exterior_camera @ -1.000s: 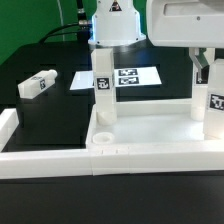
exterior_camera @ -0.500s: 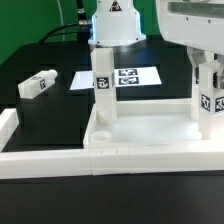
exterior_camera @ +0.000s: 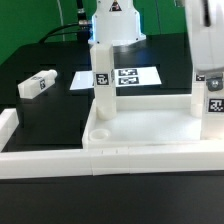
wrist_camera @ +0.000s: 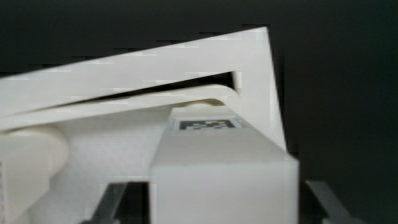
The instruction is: Assemble desk
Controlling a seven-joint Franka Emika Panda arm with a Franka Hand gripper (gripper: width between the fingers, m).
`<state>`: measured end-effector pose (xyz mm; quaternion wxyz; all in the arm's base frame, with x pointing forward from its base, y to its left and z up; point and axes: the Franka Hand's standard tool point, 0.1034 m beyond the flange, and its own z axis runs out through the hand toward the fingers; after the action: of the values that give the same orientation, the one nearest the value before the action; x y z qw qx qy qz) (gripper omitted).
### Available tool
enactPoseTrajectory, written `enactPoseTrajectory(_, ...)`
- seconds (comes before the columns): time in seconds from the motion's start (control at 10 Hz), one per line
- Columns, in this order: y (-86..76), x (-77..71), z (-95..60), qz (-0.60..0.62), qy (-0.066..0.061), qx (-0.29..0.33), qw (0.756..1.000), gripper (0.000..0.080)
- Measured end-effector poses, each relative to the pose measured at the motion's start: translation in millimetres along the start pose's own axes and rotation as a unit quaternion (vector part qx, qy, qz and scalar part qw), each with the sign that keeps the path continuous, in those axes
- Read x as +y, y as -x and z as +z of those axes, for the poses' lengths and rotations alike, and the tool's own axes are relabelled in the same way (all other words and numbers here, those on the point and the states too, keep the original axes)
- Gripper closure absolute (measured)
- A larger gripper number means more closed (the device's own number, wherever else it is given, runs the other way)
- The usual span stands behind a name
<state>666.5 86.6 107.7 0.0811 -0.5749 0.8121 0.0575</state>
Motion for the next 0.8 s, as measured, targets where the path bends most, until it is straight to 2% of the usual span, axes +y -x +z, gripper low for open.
enactPoseTrajectory(0.3,-2.8,-1.6,-0.6,0.044,-0.006,0.013,0.999,0.0507)
enactPoseTrajectory(0.5,-3.3,-0.7,0.3,0.042,-0.005,0.014,0.999,0.0504)
enactPoseTrajectory(0.6,-3.3,-1.0,0.2,0.042,-0.005,0.013,0.999,0.0274)
enactPoseTrajectory(0.7,-3.2,-1.1,0.2,0.042,-0.005,0.013,0.999,0.0188)
enactPoseTrajectory(0.8,-3.1,-1.2,-0.1,0.041,-0.006,0.013,0.999,0.0161)
